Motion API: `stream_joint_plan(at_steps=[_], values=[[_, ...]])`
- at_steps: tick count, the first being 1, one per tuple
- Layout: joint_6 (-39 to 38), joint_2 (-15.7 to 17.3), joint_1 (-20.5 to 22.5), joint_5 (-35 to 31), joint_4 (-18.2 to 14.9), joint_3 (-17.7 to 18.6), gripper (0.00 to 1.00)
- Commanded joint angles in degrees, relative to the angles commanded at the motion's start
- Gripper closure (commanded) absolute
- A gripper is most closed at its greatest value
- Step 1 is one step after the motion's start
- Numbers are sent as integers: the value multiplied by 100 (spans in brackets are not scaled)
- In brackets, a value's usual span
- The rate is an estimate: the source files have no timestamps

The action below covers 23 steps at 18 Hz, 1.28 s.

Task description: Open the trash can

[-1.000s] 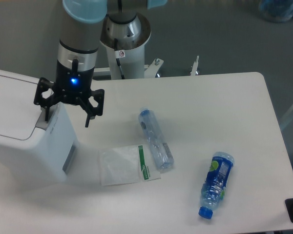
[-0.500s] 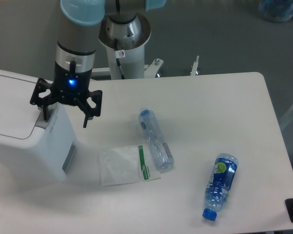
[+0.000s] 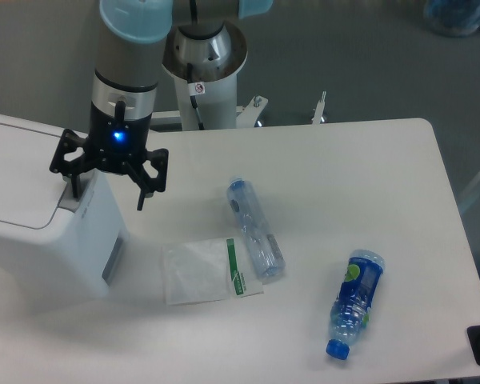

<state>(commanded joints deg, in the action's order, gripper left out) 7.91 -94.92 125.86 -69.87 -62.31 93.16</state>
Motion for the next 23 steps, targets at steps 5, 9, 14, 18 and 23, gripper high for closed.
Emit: stream_joint_plan(at_steps=[5,9,14,18,23], values=[[9,-17,9,-17,0,9,0],[9,-9,44,-26,0,88,0],[9,0,61,-9,0,97,0],[9,53,105,-17,0,79,0],[97,298,482,-17,9,-35,0]])
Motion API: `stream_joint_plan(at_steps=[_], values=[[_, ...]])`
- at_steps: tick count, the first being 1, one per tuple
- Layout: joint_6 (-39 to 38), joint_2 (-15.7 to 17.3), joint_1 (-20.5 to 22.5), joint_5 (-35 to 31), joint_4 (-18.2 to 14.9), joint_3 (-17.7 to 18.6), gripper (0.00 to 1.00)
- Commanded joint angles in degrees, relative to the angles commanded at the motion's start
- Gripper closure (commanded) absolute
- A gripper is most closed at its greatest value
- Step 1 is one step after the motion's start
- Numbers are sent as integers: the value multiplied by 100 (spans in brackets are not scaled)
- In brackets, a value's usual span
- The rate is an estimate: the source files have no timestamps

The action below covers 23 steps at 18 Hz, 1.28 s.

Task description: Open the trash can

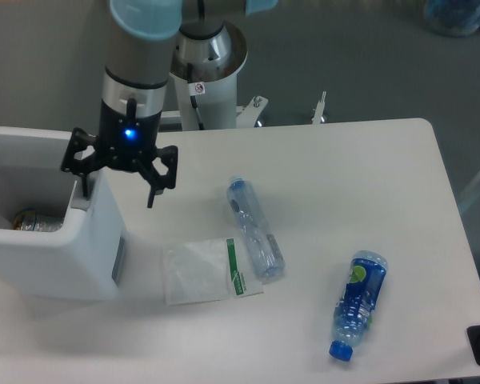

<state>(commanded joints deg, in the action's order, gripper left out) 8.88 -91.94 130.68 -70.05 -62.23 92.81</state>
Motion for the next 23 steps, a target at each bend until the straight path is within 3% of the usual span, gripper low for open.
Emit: stream_joint_plan(at_steps=[6,14,15,17,20,23], values=[[386,150,659,-44,26,-307,0],[2030,98,1617,-62,18,-273,0],[2405,-129,1949,-79,18,-220,0],[3047,-376,2215,-367,26,-229,0],[3716,-640,2645,-948,9,-159,0],[4629,-930,3163,-1098,-52,-114,0]])
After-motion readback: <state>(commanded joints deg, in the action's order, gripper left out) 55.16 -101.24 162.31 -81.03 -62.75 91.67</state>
